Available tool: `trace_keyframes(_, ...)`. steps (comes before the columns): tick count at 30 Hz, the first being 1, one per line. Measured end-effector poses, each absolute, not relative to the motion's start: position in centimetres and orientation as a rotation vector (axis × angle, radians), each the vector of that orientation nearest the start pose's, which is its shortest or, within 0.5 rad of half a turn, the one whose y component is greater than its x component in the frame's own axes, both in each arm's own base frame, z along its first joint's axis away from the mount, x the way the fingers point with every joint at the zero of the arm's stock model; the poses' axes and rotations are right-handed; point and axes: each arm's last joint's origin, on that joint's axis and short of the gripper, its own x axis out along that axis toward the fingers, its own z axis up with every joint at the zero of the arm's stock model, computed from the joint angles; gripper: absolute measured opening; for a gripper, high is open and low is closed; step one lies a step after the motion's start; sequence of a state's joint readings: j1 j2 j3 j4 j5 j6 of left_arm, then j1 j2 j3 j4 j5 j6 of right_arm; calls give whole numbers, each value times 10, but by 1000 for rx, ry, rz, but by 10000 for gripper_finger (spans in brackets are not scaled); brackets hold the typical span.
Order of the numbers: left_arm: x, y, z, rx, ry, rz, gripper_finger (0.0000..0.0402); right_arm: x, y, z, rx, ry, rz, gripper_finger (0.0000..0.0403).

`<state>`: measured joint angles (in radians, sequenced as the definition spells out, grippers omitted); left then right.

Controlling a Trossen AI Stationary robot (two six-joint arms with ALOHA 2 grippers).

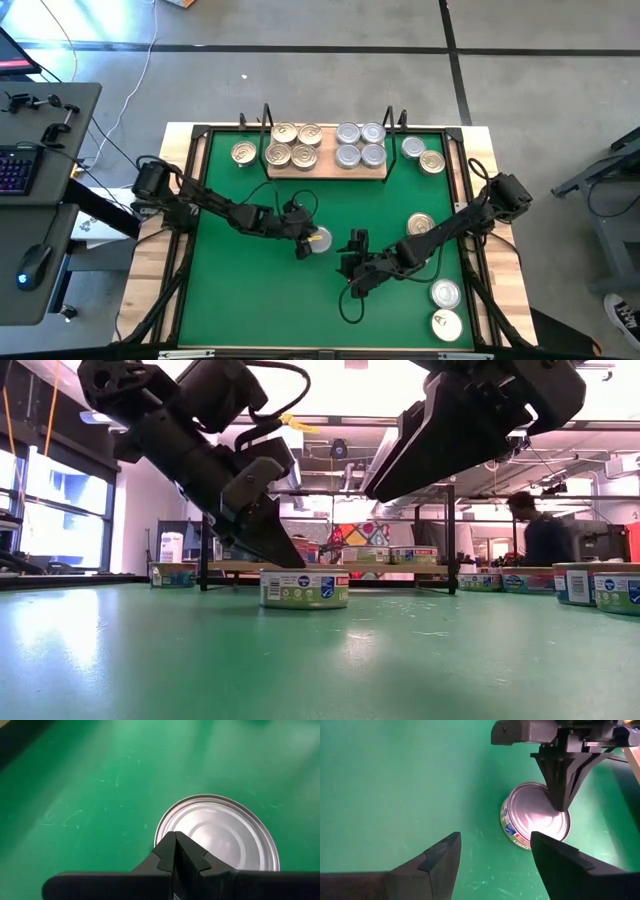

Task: Stack canned seafood by type on shelf
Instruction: Stack the green white tuna can on top of the other green white tuna can on the shelf

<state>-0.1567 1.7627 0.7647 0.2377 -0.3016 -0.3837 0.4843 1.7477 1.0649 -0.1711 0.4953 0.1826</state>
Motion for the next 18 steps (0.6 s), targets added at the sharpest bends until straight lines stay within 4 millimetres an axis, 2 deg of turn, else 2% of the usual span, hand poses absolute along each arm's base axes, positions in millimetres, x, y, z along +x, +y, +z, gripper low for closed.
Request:
trace_keyframes(8, 319, -43, 132, -185, 665, 297, 0, 321, 153, 185, -229, 748, -79, 233)
trace_keyframes(18, 319, -34, 122, -188, 721, 326, 0, 321, 153, 185, -228, 747, -78, 233)
